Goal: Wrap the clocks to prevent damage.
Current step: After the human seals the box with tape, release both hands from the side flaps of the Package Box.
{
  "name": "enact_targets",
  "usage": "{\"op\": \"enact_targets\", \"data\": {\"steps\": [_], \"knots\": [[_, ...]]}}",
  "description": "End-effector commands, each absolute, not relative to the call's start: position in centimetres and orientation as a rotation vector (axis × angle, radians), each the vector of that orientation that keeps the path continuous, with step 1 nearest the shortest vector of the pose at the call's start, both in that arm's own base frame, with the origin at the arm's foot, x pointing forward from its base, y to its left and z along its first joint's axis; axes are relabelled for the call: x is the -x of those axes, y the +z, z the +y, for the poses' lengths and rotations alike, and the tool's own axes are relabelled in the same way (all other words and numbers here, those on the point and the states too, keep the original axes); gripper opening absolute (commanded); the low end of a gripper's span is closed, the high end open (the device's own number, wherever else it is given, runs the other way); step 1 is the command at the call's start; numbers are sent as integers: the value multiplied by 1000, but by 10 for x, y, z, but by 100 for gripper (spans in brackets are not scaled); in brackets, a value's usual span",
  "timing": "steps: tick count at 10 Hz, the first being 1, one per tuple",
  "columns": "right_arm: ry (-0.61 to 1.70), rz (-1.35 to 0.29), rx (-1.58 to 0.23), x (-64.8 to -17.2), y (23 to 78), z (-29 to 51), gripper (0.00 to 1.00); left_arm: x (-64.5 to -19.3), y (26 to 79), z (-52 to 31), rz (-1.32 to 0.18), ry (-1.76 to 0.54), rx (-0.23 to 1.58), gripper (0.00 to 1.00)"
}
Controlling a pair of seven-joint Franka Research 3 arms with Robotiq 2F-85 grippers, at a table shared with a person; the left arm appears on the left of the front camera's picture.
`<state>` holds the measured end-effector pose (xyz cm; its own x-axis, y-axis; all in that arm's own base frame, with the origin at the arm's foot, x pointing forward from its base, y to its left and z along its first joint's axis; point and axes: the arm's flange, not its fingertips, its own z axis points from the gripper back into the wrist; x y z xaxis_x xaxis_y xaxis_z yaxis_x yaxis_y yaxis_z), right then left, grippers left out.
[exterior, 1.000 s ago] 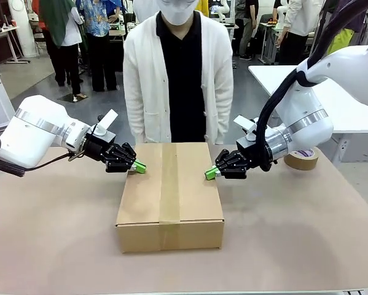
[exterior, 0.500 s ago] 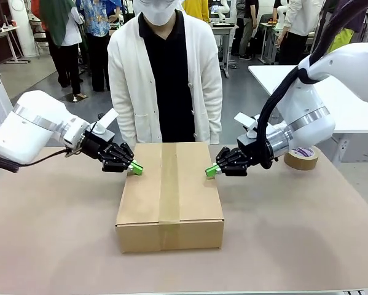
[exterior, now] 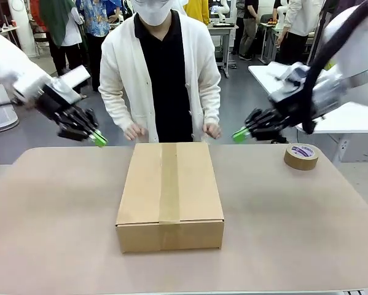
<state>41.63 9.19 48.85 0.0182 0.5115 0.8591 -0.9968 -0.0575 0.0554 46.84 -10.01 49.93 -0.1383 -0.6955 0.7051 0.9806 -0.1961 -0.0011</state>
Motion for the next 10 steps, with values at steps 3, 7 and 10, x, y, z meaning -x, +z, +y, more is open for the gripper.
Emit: {"op": "enact_targets", "data": {"steps": [3,7,10], "knots": [[1229,-743,-620,-352,519,46,1,-422,545,-37,-585,-1495,535,0],[1225,-757,-588,-346,528,33,1,-422,559,-18,-622,-1478,527,0],[1225,-757,-588,-346,528,33,1,-422,559,-18,-622,-1478,527,0]]}}
